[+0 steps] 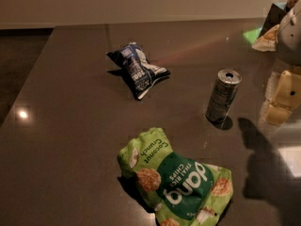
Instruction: Move green rice chip bag near blue chip bag
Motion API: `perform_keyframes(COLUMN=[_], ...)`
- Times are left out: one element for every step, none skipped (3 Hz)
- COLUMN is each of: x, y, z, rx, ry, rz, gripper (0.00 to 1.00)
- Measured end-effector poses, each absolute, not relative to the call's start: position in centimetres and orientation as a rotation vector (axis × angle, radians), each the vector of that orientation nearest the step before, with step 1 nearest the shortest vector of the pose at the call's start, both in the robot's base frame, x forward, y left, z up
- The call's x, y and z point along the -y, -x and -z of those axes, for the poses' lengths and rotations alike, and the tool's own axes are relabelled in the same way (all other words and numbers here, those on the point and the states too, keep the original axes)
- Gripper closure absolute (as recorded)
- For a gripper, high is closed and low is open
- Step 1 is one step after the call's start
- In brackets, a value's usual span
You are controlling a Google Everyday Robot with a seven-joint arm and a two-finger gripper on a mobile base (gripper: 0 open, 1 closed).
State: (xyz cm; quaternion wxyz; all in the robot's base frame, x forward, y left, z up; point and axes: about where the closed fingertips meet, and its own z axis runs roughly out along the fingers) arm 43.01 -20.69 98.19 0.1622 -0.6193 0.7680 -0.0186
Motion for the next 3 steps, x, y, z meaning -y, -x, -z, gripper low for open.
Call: perform_keyframes(x=[19.1,16.5,13.5], y=[-40.7,-37.9,-35.0], z=[-98.6,-97.9,-94.6], rx=[-2.125,-2.075,-2.057], ry=[1.787,1.793,1.833], rz=[-0.035,-0.144,-0.222], gripper=[0.00,0.00,0.00])
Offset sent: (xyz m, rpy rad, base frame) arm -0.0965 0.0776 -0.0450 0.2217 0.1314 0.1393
